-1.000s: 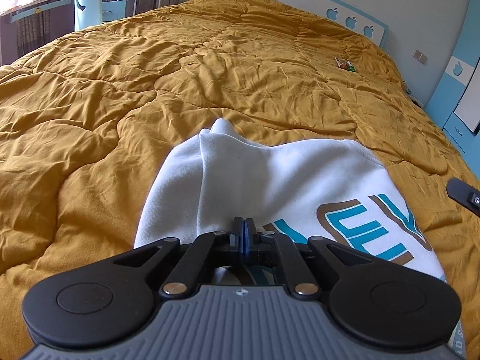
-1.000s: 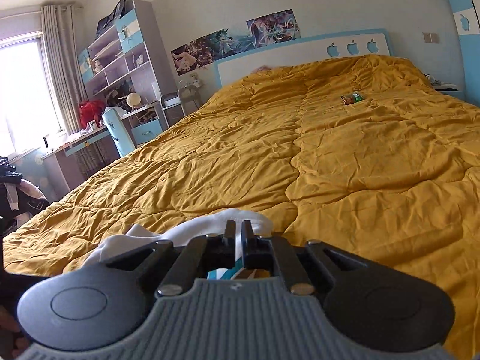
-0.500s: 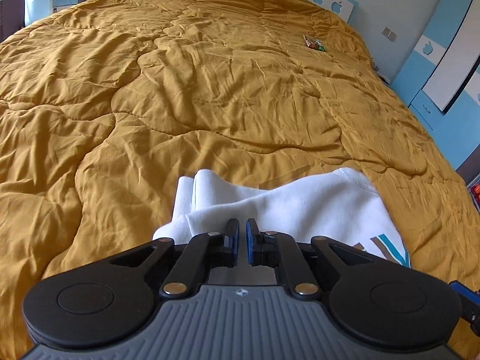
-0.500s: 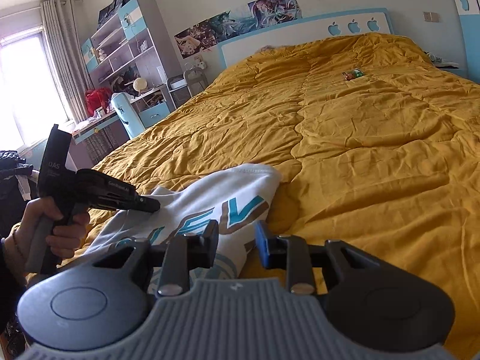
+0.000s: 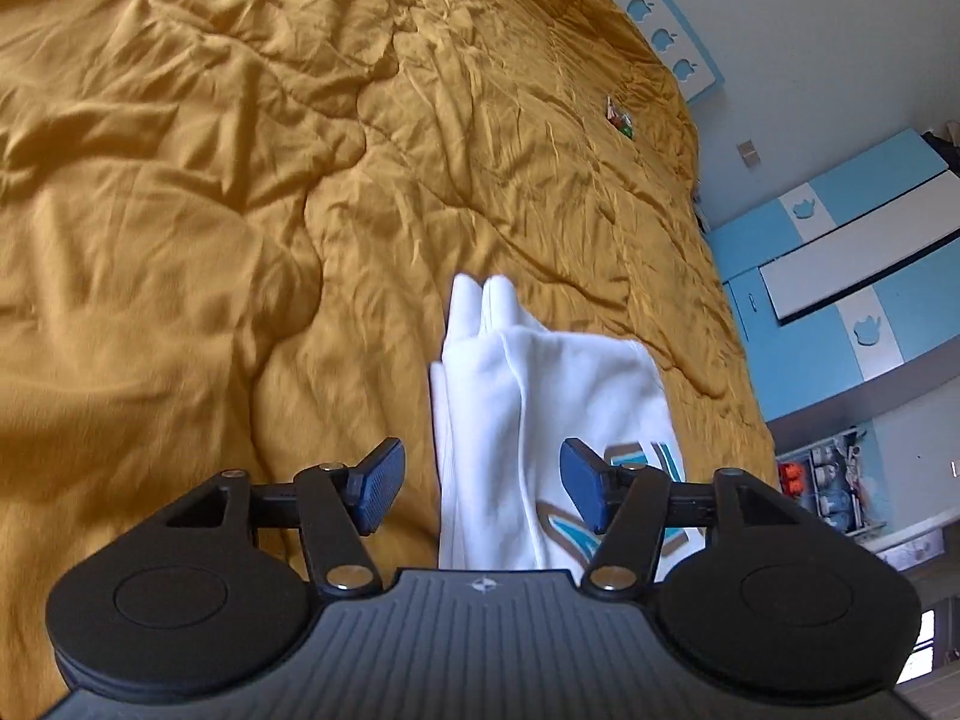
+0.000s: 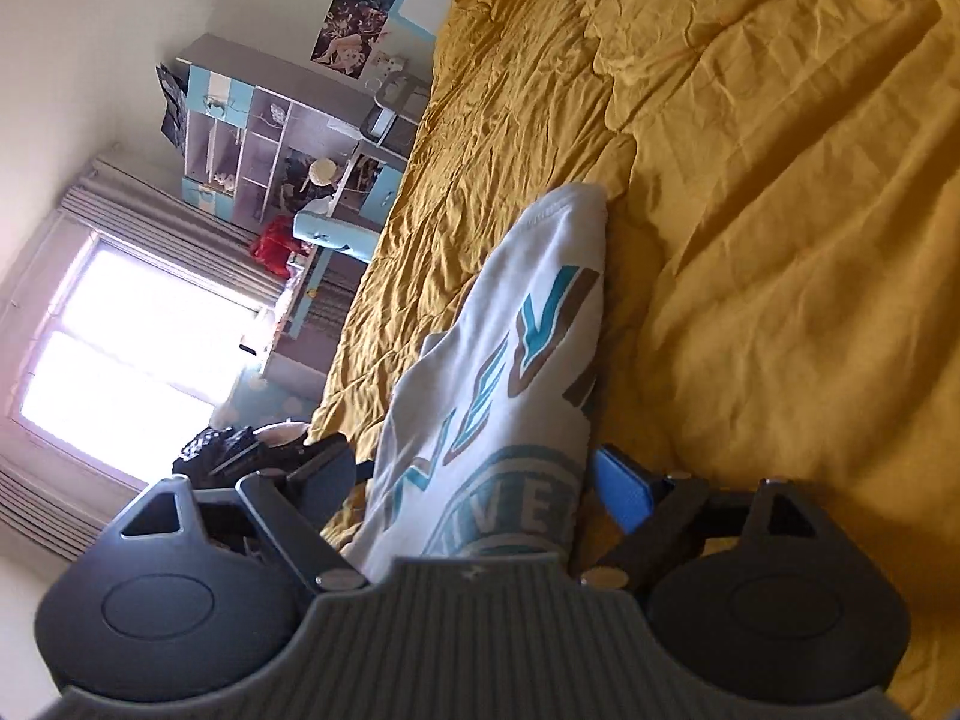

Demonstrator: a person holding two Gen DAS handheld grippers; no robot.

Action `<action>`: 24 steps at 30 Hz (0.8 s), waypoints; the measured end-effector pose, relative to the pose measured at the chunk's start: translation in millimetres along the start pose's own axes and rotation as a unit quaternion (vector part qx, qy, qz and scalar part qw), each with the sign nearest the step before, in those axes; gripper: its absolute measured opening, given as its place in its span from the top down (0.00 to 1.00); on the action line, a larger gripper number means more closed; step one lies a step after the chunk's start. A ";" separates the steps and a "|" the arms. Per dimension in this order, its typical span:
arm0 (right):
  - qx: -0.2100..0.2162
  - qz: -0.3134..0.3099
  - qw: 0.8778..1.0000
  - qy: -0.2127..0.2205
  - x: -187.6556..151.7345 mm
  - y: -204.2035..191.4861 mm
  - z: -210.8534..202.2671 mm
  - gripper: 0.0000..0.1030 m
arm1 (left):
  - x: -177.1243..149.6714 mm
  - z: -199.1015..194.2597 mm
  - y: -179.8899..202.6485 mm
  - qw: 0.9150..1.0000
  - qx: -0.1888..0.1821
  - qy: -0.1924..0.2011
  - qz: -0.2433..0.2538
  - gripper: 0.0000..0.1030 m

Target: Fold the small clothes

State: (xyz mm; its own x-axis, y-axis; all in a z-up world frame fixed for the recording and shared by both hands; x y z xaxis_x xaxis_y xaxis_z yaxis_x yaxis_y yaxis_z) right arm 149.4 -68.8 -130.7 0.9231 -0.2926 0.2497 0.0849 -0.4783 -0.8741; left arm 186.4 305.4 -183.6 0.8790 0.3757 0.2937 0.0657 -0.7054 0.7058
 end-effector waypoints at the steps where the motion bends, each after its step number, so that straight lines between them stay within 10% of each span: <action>1: 0.018 0.023 0.999 -0.018 -2.1 3.1 4.8 0.20 | -8.3 0.6 -2.1 1.000 -0.009 -0.014 -0.005 0.32; 15: 0.088 0.143 0.982 -0.090 -4.8 16.3 57.0 0.19 | -25.6 87.2 12.3 0.984 -0.125 -0.095 -0.088 0.15; 24: -0.048 0.117 0.985 -0.118 -2.7 19.6 47.0 0.37 | -28.5 91.1 2.3 0.981 -0.106 -0.121 -0.105 0.45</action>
State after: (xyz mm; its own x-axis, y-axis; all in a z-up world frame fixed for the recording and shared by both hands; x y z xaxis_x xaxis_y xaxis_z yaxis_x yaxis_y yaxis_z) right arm 166.1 -38.5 -168.0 0.9753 -0.2100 -0.0679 -0.1666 -0.4989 -0.8505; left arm 204.5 238.3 -249.1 0.9447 0.3275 -0.0172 0.1807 -0.4760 0.8607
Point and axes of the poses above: each gripper's, at about its wrist camera, not at the fingertips, and z roughly the way its jaws point, y to its right, x to its top, the point moved 10 cm from there along z, roughly the way its jaws point, and after that the axes turned 3 degrees about -y, right-handed, at the moved point
